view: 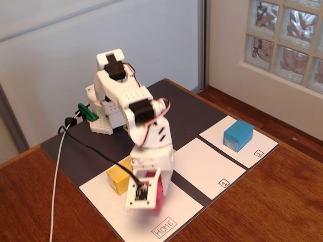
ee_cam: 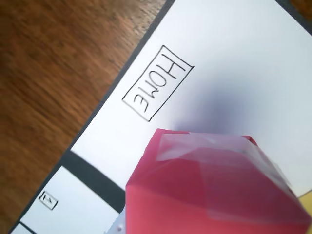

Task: Move box red to zone 1

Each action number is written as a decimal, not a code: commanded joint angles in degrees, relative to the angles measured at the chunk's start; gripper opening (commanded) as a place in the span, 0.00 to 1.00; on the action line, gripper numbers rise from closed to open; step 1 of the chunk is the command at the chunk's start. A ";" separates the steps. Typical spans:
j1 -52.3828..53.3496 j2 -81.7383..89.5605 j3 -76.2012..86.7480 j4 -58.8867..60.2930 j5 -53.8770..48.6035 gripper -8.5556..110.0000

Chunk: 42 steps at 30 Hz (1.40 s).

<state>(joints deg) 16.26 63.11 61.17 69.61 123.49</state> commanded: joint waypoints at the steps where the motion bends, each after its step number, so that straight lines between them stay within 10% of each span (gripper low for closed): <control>1: -1.93 8.09 -4.22 4.13 -4.48 0.07; 15: -14.68 20.57 -5.89 13.71 -30.94 0.07; 30: -31.82 17.14 -2.81 15.82 -31.03 0.07; 42: -31.38 35.24 31.73 1.05 -32.17 0.07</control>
<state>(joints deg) -15.29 94.75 88.86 74.62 91.67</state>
